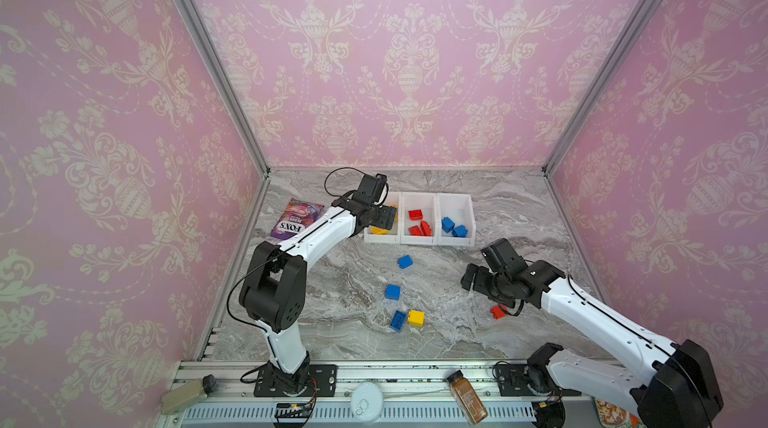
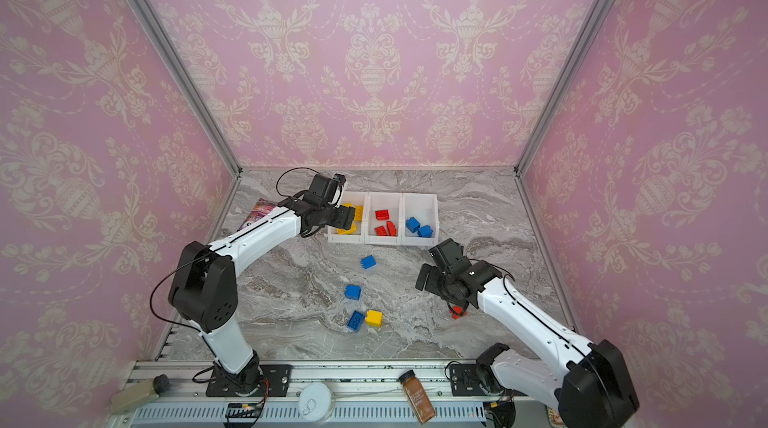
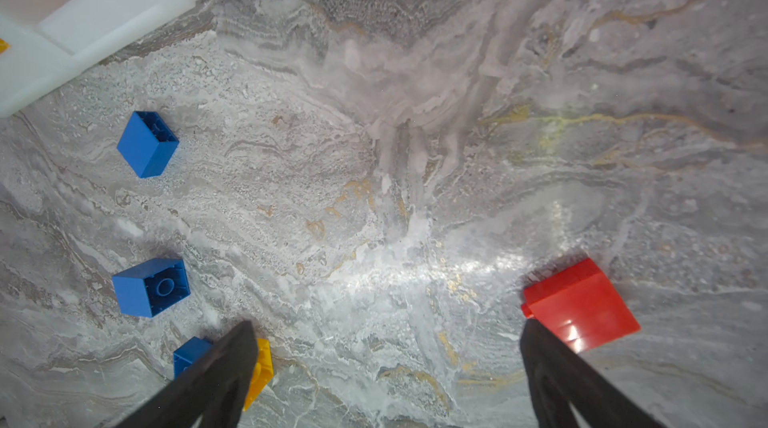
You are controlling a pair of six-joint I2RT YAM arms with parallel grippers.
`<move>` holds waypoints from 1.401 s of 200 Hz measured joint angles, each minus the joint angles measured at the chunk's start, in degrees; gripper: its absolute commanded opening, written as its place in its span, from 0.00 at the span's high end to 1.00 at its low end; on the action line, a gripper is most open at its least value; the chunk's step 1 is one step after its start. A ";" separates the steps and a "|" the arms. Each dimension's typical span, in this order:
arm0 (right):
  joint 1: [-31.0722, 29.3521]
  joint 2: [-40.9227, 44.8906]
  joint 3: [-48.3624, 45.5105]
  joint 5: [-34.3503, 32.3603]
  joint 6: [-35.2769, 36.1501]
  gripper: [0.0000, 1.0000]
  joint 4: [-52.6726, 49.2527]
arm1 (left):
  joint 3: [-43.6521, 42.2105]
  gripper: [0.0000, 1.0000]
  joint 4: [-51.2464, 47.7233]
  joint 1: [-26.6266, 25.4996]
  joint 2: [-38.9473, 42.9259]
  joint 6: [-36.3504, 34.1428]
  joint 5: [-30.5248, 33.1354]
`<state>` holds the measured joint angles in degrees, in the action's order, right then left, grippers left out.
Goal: Sort the legos into containers by color
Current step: 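Drop the yellow brick in the nearest compartment while the right gripper nears a red brick, then lower the right gripper onto the small red brick and close on it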
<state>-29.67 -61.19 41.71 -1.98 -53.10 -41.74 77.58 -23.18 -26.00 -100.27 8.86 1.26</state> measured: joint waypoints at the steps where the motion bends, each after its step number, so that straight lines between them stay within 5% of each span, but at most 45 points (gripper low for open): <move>1: 0.04 0.09 0.00 -0.09 -0.20 0.00 -0.20 | -0.15 0.08 0.02 0.00 0.17 0.13 -0.13; 29: 0.44 1.01 0.00 -1.53 -6.60 0.00 -4.48 | -2.40 0.01 1.09 0.00 2.91 2.14 -2.45; 109: 6.62 -2.05 -0.07 -1.84 -18.95 0.12 -12.20 | -5.95 0.01 3.52 0.00 7.63 4.66 -5.64; 280: 17.09 -9.20 -8.63 3.82 -18.93 0.39 -2.38 | -9.53 0.01 4.22 0.00 10.34 5.86 -6.62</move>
<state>-12.58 -70.39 33.08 1.85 -72.03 -44.12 68.05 -18.96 -26.00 -89.93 14.72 -5.37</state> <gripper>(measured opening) 0.638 0.993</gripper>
